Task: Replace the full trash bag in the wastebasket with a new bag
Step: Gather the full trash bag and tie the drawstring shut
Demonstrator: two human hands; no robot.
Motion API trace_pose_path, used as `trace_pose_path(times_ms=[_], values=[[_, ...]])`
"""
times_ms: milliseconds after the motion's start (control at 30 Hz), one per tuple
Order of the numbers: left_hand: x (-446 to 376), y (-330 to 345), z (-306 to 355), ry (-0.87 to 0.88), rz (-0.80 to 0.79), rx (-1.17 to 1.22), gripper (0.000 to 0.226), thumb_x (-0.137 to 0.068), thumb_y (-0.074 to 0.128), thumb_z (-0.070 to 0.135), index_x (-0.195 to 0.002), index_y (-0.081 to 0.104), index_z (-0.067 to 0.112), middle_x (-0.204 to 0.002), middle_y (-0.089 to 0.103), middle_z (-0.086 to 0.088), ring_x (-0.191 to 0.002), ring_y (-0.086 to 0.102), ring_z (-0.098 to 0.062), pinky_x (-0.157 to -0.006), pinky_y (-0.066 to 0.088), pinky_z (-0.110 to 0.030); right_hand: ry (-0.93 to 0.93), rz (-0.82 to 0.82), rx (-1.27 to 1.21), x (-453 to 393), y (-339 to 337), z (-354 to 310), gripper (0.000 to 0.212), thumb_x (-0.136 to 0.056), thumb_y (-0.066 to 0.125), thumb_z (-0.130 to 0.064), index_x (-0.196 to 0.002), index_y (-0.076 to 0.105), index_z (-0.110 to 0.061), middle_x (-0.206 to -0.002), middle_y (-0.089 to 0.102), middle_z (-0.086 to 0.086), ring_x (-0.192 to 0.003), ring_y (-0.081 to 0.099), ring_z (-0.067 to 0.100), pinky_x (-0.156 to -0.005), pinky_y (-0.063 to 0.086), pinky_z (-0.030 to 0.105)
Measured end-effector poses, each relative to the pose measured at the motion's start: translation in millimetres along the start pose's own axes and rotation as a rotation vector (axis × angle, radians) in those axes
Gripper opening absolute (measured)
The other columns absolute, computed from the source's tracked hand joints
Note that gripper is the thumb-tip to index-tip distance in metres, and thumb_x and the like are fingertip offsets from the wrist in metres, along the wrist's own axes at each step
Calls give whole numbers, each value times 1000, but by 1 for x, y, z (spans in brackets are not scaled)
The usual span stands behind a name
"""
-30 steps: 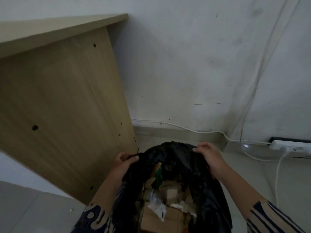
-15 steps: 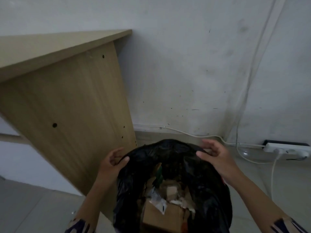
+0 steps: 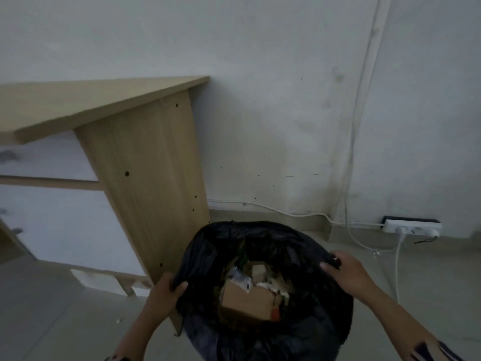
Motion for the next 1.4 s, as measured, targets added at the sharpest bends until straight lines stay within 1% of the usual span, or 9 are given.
trace_pose_path(times_ms=[167, 333, 467, 567, 633, 833, 1033, 1167, 1400], values=[[40, -31, 30, 29, 118, 355, 34, -80, 69, 28, -104, 54, 10, -98, 61, -8, -93, 60, -28, -76, 49, -38, -22, 58, -582, 34, -21, -28, 36, -80, 68, -14, -113, 58, -8, -95, 62, 12, -76, 58, 16, -62, 47, 19], [95, 12, 27, -154, -194, 536, 61, -77, 68, 40, -126, 49, 10, -120, 56, -3, -118, 51, -29, -95, 42, -39, 140, -113, -457, 69, 15, 0, 74, -60, 78, -52, -117, 54, -11, -111, 63, 6, -95, 61, 19, -82, 47, 32], [111, 36, 19, -146, -223, 416, 43, -85, 63, 24, -124, 50, 10, -115, 58, -11, -99, 57, -27, -89, 44, -44, 240, -83, -354, 86, 34, 27, 56, -75, 74, -28, -119, 48, -5, -110, 56, 11, -100, 55, 27, -86, 44, 34], [109, 26, 20, -62, -154, 379, 35, -88, 59, 21, -120, 49, 10, -107, 61, -16, -78, 60, -23, -69, 52, -40, 183, -47, -138, 92, 30, 20, 16, -82, 66, -19, -73, 56, -10, -83, 56, 11, -93, 60, 33, -62, 36, 31], [102, 11, 26, 1, -64, 490, 27, -91, 55, 16, -116, 49, 10, -103, 61, -14, -74, 60, -22, -60, 53, -33, 90, 6, -70, 88, 20, 6, 31, -88, 57, -24, -61, 46, -16, -72, 53, 8, -85, 60, 33, -61, 35, 32], [95, -15, 49, 3, -2, 758, 28, -87, 60, 12, -110, 46, 5, -106, 57, -13, -80, 60, -21, -52, 55, -25, -45, 98, -312, 79, -17, -38, 25, -91, 49, -34, -111, 54, -19, -106, 63, 15, -96, 60, 33, -80, 51, 44], [123, 37, 25, -220, -303, 609, 103, -64, 82, 27, -138, 11, 37, -138, 39, -2, -119, 48, -34, -87, 50, -49, 210, -156, -390, 100, 25, -1, 115, -56, 85, -38, -144, 14, -18, -145, 36, 10, -128, 42, 29, -104, 39, 39], [114, 34, 34, -129, -194, 628, 88, -70, 75, -1, -132, 21, 31, -133, 42, -11, -101, 57, -31, -58, 57, -36, 185, -133, -419, 103, 34, 2, 82, -68, 79, -11, -134, 30, -12, -129, 51, 10, -108, 52, 28, -76, 52, 37], [92, -60, 78, -19, 101, 489, 67, -74, 71, -1, -130, 35, 9, -94, 58, -14, -61, 59, -23, -39, 50, -20, -75, 238, -458, 75, -55, -63, 52, -76, 70, -3, -123, 49, -7, -112, 59, 13, -101, 58, 28, -91, 47, 38]])
Point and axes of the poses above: each hand's wrist, its own x-axis away from the middle knuckle, its own y-axis out of the palm, z = x × y, the point moved 8 cm from there along -x, towards the middle knuckle
